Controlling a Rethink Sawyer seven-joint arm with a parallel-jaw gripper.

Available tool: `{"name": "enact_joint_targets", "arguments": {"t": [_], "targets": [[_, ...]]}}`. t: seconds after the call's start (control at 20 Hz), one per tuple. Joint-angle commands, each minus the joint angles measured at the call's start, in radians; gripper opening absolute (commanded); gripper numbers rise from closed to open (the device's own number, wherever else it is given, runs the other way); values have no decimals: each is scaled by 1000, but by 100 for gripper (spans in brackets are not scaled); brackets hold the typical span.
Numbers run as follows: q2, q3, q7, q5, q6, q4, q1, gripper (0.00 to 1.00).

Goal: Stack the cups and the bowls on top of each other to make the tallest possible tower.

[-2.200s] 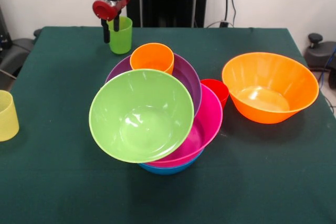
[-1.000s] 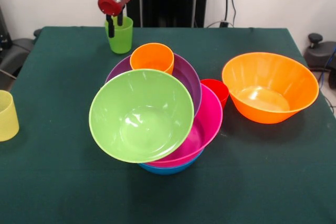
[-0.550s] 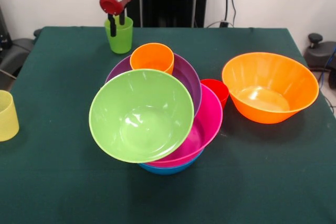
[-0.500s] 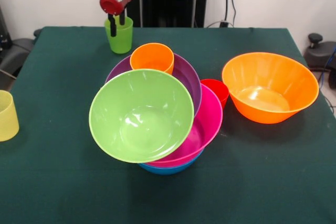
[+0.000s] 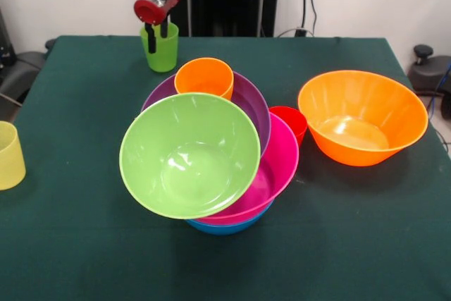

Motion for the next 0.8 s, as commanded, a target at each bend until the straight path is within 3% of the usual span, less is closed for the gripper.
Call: {"name": "enact_joint_targets", "arguments": {"t": [0.05, 0.8], "targets": [[54, 220, -282, -15, 123, -59, -19, 100], [68, 235, -218, -65, 127, -60, -2, 100]]}}
